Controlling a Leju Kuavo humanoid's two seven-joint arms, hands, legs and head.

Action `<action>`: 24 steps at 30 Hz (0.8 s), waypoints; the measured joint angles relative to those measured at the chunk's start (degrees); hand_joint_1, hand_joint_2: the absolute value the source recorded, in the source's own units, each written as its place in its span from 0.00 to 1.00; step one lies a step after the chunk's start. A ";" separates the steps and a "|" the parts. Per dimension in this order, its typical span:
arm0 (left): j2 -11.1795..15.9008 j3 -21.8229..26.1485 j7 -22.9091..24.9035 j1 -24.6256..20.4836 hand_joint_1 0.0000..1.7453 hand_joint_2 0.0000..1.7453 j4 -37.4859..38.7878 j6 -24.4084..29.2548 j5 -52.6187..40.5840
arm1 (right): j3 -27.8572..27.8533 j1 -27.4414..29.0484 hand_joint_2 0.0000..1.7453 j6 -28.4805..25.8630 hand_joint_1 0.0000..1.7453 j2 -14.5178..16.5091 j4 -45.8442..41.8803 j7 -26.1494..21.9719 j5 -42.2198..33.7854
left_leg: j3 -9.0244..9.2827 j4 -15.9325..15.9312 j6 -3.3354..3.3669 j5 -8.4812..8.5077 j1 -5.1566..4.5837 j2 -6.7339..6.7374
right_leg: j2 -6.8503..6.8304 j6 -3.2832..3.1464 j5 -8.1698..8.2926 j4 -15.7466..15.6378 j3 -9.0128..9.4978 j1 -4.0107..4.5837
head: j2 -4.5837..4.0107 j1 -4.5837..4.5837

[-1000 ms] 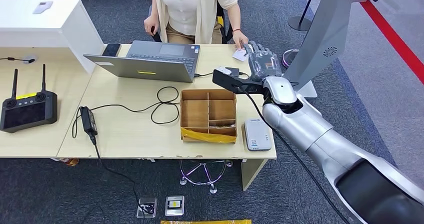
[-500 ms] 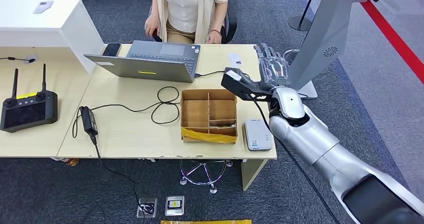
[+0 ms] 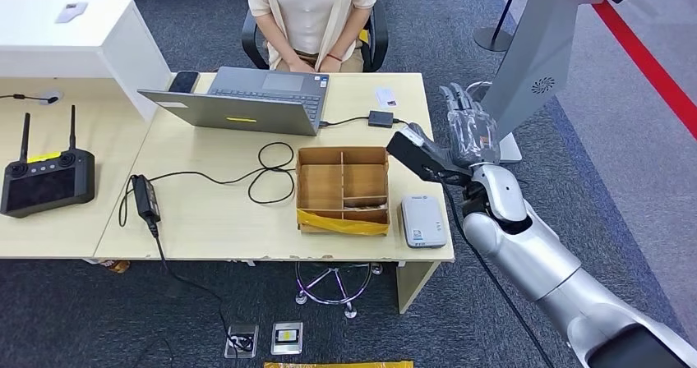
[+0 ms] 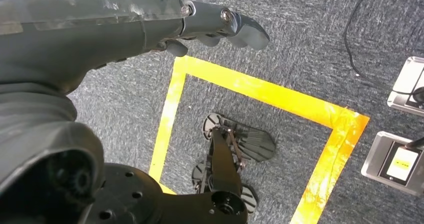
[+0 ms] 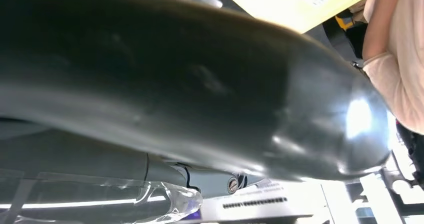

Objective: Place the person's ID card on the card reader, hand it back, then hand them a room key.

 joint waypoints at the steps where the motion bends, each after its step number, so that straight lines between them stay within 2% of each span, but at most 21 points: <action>1: 0.02 0.04 -0.14 0.18 0.00 0.00 0.00 0.02 0.07 | -0.53 1.04 0.00 -1.06 0.00 -0.46 -0.79 -0.25 -1.12 | 0.00 0.00 0.00 0.00 0.00 0.00 | 0.01 0.00 0.00 0.00 0.00 0.00 | 0.00 0.01; 5: 0.15 0.11 -0.38 0.82 0.00 0.00 0.00 0.03 0.14 | -2.31 5.29 0.00 -3.95 0.00 -2.50 -3.99 -0.88 -3.78 | -0.03 0.00 0.00 -0.01 -0.01 0.00 | 0.02 0.00 0.00 -0.03 0.00 -0.01 | 0.00 0.00; 15: 0.25 0.16 -0.68 1.51 0.00 0.00 0.00 0.07 0.56 | -3.73 12.30 0.00 -6.37 0.00 -5.82 -10.10 -0.13 -4.85 | -0.01 -0.01 -0.03 -0.02 0.02 0.01 | 0.01 0.00 0.00 -0.04 0.01 0.01 | 0.00 0.00; 19: 0.24 0.25 -0.82 1.77 0.00 0.00 0.00 0.30 1.09 | -3.46 15.51 1.00 -8.34 0.00 -6.29 -13.06 0.76 -3.55 | -0.03 -0.02 -0.03 -0.03 0.02 0.01 | 0.02 -0.01 -0.01 -0.03 0.01 0.01 | 0.00 0.00; 24: 0.23 0.67 -0.82 1.80 0.00 0.00 0.00 0.43 1.42 | -2.08 17.88 1.00 -8.22 0.00 -6.09 -16.27 1.23 -2.76 | -0.05 -0.03 -0.03 -0.03 0.02 0.00 | 0.01 -0.02 -0.01 -0.03 0.01 0.01 | 0.00 -0.01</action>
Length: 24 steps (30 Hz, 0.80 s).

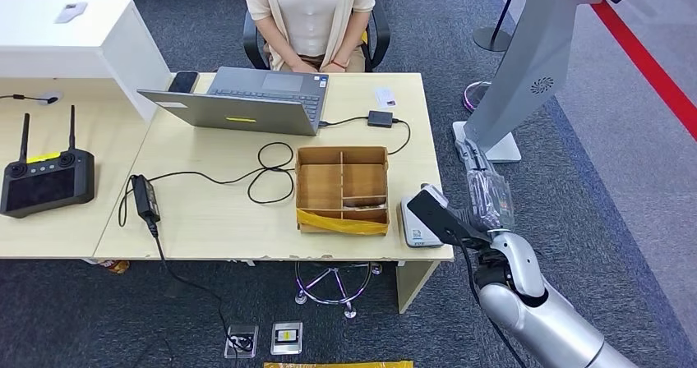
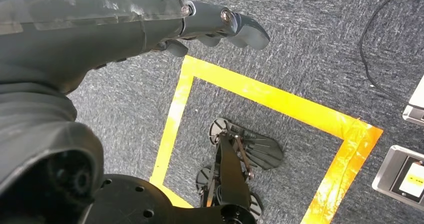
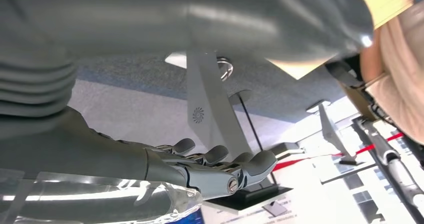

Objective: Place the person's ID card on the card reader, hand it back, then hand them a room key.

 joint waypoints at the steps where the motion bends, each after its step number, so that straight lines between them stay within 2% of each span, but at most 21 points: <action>1: 0.00 0.08 0.00 0.00 0.00 0.00 0.00 0.02 0.03 | 0.32 0.15 1.00 0.08 0.00 0.07 -0.35 -0.01 0.01 | 0.00 0.00 0.00 0.00 0.00 0.00 | 0.00 0.00 0.00 0.00 0.00 0.00 | 0.00 0.01; 17: 0.01 0.59 0.81 0.04 0.00 0.00 -0.02 0.56 0.11 | 6.68 0.88 1.00 -1.79 0.00 1.56 -2.34 -0.85 -0.16 | 0.00 0.00 0.00 0.00 0.00 0.00 | 0.00 -0.01 0.00 0.01 0.00 0.00 | 0.00 0.01; 24: 0.02 0.59 1.38 0.05 0.00 0.00 -0.02 0.63 0.48 | 9.31 0.65 1.00 -5.20 0.00 3.73 -1.88 -4.96 -4.69 | 0.00 -0.01 0.00 0.00 0.01 0.00 | 0.00 -0.01 0.00 0.03 0.01 0.01 | 0.00 0.02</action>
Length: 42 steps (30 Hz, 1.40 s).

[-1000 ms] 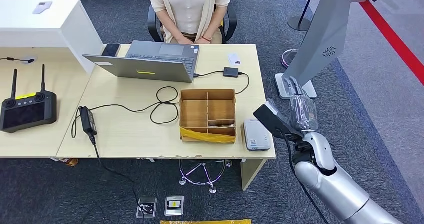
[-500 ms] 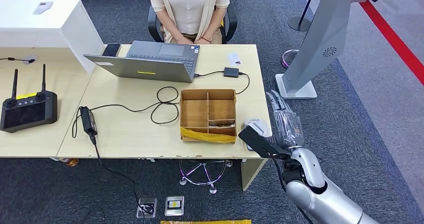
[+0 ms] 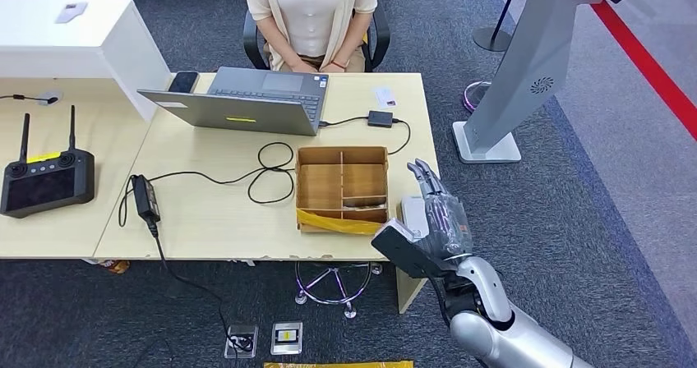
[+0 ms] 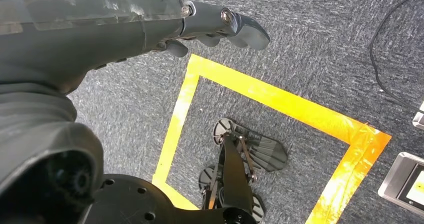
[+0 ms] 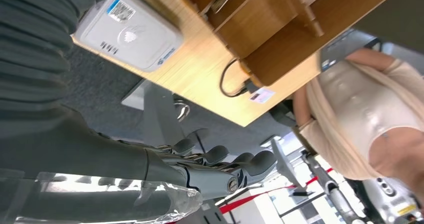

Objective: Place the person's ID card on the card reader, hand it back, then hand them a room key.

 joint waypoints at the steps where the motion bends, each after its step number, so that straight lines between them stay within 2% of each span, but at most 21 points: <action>1: 0.00 0.00 0.02 0.00 0.00 0.00 0.00 0.00 0.02 | 0.35 -0.09 1.00 -0.36 0.00 0.45 0.20 -0.64 -0.28 | 0.00 0.00 0.00 0.00 0.00 0.00 | 0.00 0.00 0.00 0.00 0.00 0.00 | 0.00 0.00; 9: 0.00 0.00 0.02 -0.02 0.00 0.00 0.00 0.02 0.85 | 2.27 -0.75 1.00 -1.91 0.00 4.76 3.35 -5.16 -3.53 | 0.00 0.00 0.00 0.00 0.03 0.00 | -0.01 -0.01 0.00 0.00 0.00 0.04 | 0.00 0.00; 20: 0.00 -0.01 0.01 -0.02 0.00 0.00 0.00 0.00 1.04 | 3.36 -0.94 1.00 -2.22 0.00 8.40 7.80 -5.47 -0.95 | 0.00 0.00 0.00 0.00 0.03 0.00 | -0.01 -0.01 -0.01 -0.01 -0.01 0.04 | 0.00 0.00; 28: 0.00 -0.02 0.01 -0.02 0.00 0.00 0.00 -0.02 0.94 | 3.40 -0.93 1.00 -2.06 0.00 9.78 10.44 -4.74 3.15 | 0.01 0.00 0.00 0.00 0.03 0.00 | 0.00 -0.01 -0.01 -0.01 -0.01 0.04 | 0.00 0.00; 31: 0.00 -0.03 0.01 -0.02 0.00 0.00 0.00 -0.02 0.74 | 3.40 -1.00 1.00 -1.92 0.00 10.07 11.10 -2.21 9.16 | 0.01 0.00 0.00 0.00 0.03 0.00 | 0.00 -0.01 -0.01 -0.01 -0.02 0.04 | 0.00 0.00; 34: 0.00 -0.19 0.07 -0.11 0.00 0.00 0.00 -0.01 0.38 | 3.41 -1.38 1.00 0.19 0.00 10.21 11.70 3.85 25.07 | 0.01 0.00 0.00 0.00 0.03 0.00 | 0.00 -0.01 -0.01 -0.01 -0.02 0.04 | 0.00 -0.01; 36: -0.01 -0.29 0.11 -0.21 0.00 0.00 0.00 0.00 0.16 | 3.42 -1.54 1.00 2.16 0.00 10.33 11.95 6.24 32.85 | 0.02 0.00 0.00 0.00 0.04 0.01 | 0.00 -0.01 -0.01 -0.01 -0.02 0.05 | 0.00 -0.01; 42: -0.02 -0.53 0.13 -0.45 0.00 0.00 0.00 -0.01 0.40 | 3.42 -1.57 1.00 4.96 0.00 11.28 12.94 6.88 36.57 | 0.02 0.00 0.00 0.00 0.04 0.01 | 0.01 -0.01 -0.01 -0.01 -0.02 0.05 | 0.00 0.00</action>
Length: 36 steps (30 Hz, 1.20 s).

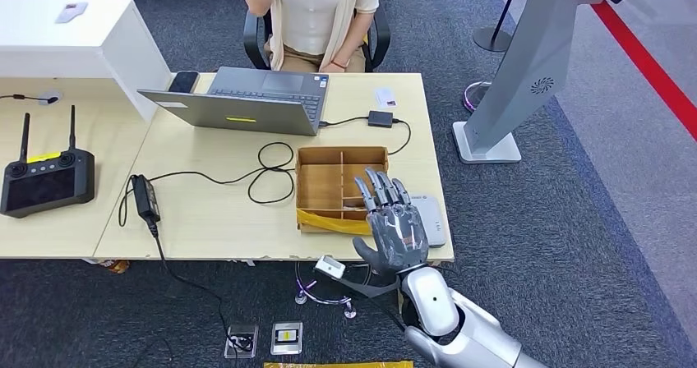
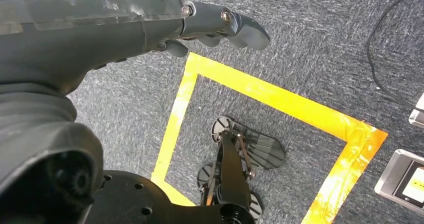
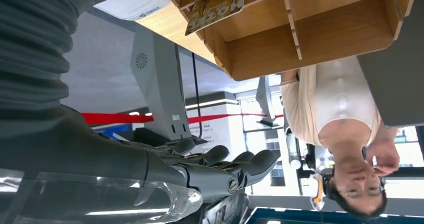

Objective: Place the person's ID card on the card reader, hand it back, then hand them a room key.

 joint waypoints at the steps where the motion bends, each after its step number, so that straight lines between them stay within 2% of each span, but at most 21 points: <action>1: 0.00 -0.05 0.00 -0.01 0.00 0.00 0.00 -0.01 0.10 | -0.01 0.01 1.00 0.34 0.00 0.11 0.14 -0.07 0.16 | 0.00 0.00 0.00 0.00 0.00 0.00 | 0.00 0.00 0.00 0.00 0.00 0.00 | 0.00 0.01; 9: -0.01 -0.25 0.00 -0.02 0.00 0.00 0.00 -0.06 0.06 | -1.17 0.38 1.00 1.31 0.00 2.06 1.42 -4.30 -6.64 | 0.00 0.00 0.00 0.00 0.00 0.00 | 0.01 0.00 0.00 0.00 -0.01 0.00 | 0.00 0.01; 21: -0.04 -0.92 0.73 -0.94 0.00 0.00 0.00 -0.44 -1.36 | -2.80 -0.41 1.00 5.12 0.00 3.38 3.04 -3.12 -8.58 | 0.00 0.00 0.00 0.00 0.00 0.00 | 0.01 0.00 0.00 0.00 0.00 0.00 | 0.00 0.00; 36: -0.04 -1.52 1.47 -1.53 0.00 0.00 0.00 -1.19 -2.43 | -3.32 -1.47 1.00 4.75 0.00 3.89 4.51 -1.23 -9.65 | 0.00 0.00 -0.01 0.00 0.01 0.01 | 0.01 0.00 0.00 0.00 -0.01 0.01 | 0.00 0.01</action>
